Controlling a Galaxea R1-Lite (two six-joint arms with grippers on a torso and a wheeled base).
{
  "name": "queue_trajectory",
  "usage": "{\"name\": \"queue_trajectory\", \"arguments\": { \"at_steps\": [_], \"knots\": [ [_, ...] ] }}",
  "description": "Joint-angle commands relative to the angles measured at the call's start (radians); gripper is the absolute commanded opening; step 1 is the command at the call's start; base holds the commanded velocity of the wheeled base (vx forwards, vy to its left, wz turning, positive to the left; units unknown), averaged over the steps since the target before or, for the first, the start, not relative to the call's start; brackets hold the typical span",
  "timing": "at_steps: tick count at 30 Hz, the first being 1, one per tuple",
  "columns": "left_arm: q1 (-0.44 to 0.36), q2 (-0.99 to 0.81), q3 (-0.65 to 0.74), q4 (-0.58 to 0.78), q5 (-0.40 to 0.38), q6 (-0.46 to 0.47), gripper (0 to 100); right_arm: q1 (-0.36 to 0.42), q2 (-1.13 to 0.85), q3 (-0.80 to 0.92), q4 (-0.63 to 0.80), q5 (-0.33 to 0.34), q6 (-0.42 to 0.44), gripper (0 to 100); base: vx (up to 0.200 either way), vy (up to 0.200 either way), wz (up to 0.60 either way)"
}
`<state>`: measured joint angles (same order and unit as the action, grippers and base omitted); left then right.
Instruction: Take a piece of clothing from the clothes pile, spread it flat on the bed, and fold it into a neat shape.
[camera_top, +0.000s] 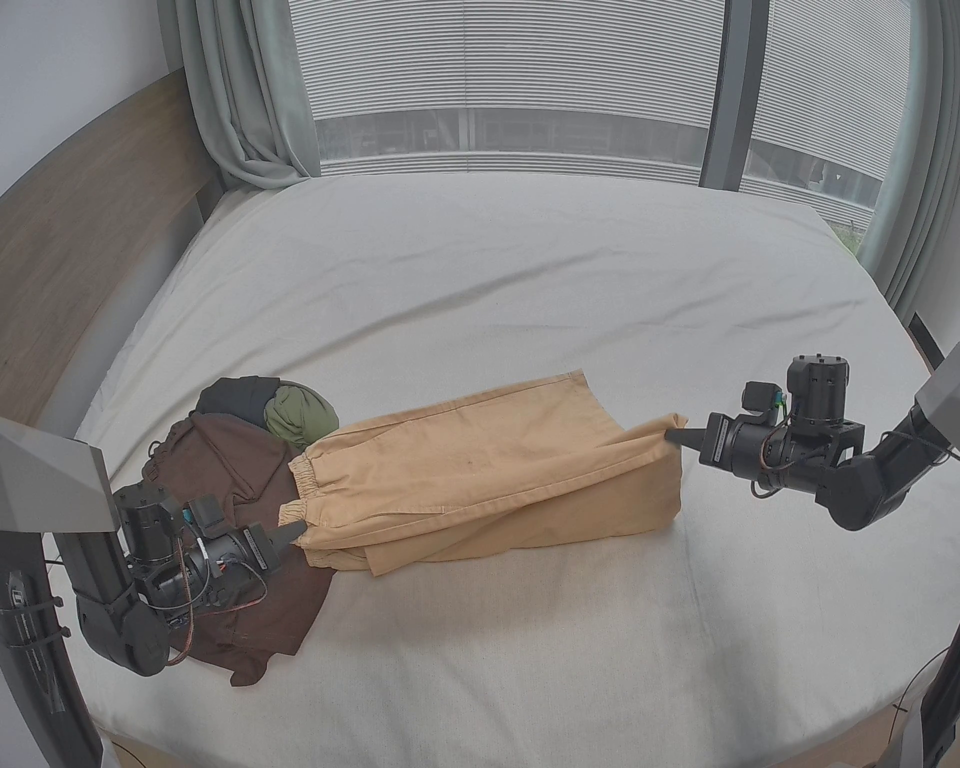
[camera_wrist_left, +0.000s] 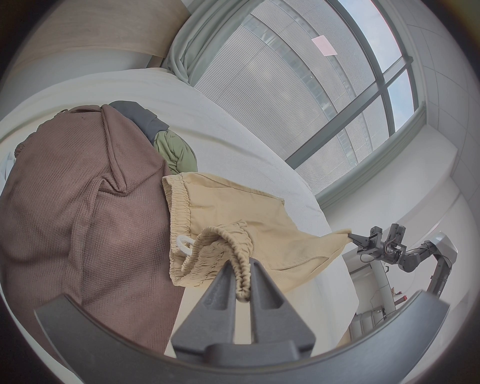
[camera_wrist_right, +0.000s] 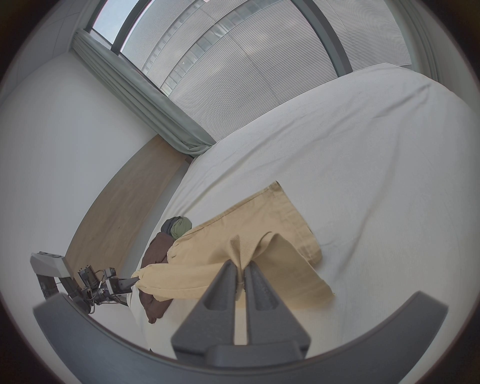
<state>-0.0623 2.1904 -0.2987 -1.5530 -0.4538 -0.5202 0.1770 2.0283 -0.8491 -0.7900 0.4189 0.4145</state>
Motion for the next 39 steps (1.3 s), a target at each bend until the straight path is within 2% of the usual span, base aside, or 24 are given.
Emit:
{"name": "queue_trajectory", "arguments": {
  "at_steps": [1, 28, 39],
  "knots": [
    [-0.011, 0.002, -0.019, -0.001, 0.026, -0.018, 0, -0.004, 0.021, -0.103, 0.049, -0.005, 0.001, 0, 0.0, 0.0, 0.0],
    [-0.017, 0.028, -0.126, -0.001, 0.136, -0.13, 0, 0.01, 0.207, -0.59, 0.379, -0.008, -0.003, 0, 0.0, 0.0, 0.0],
    [-0.011, 0.109, -0.181, -0.001, 0.162, -0.135, 0, 0.033, 0.322, -0.735, 0.423, -0.012, -0.003, 0, 0.0, 0.0, 0.0]
  ]
}}
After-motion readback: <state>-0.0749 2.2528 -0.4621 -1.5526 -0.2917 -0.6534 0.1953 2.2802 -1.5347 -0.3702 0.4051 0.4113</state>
